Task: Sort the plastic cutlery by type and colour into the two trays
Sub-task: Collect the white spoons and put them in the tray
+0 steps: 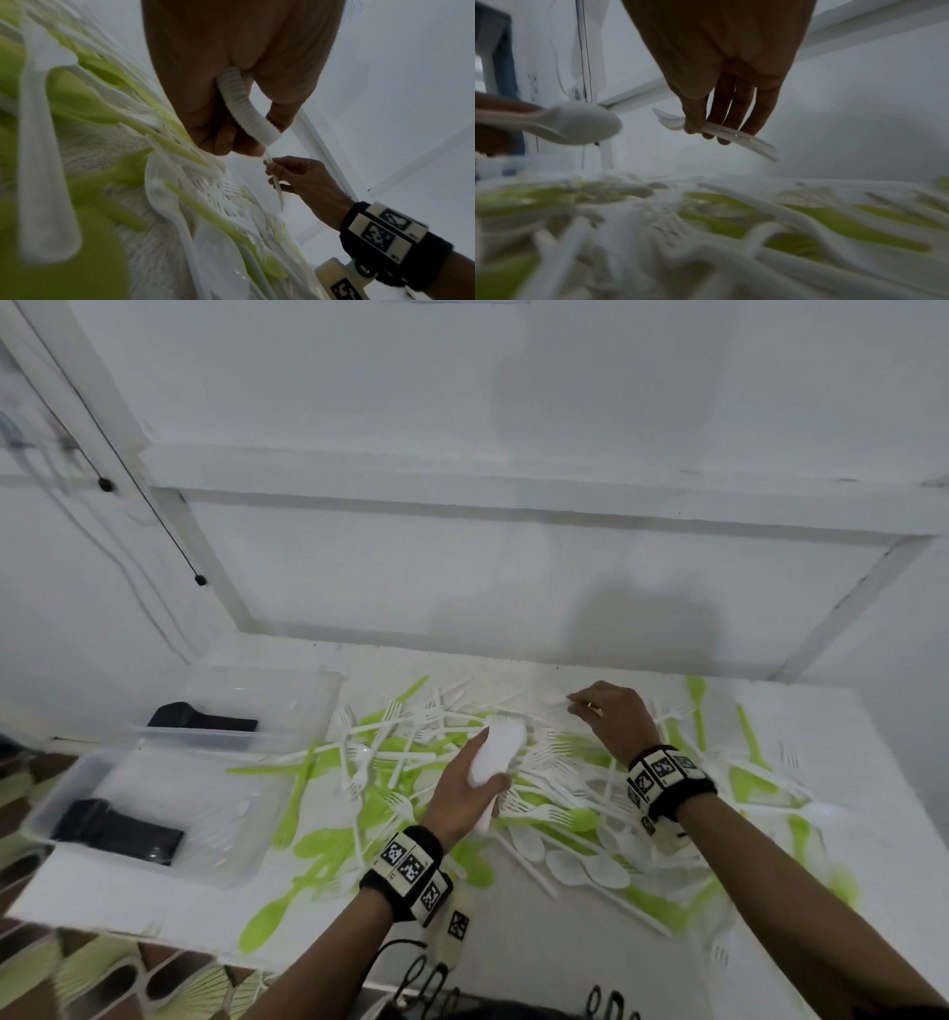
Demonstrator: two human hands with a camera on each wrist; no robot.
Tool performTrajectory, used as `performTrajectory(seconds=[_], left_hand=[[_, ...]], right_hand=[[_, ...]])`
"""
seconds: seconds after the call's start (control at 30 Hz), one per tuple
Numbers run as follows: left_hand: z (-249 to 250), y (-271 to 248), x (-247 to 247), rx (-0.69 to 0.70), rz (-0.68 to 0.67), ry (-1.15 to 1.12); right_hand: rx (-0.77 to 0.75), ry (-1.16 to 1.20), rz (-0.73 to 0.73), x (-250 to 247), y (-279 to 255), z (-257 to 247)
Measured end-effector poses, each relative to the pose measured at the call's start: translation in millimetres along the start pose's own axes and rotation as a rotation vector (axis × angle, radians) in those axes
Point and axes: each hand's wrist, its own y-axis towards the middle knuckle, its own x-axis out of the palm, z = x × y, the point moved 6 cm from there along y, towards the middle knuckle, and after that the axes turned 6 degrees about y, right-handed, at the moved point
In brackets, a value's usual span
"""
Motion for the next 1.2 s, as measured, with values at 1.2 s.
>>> performTrajectory(seconds=[1.2], left_hand=[[-14, -12, -14, -0.004, 0.149, -0.271]], right_hand=[[0.838, 1.024, -0.199, 72, -79, -67]])
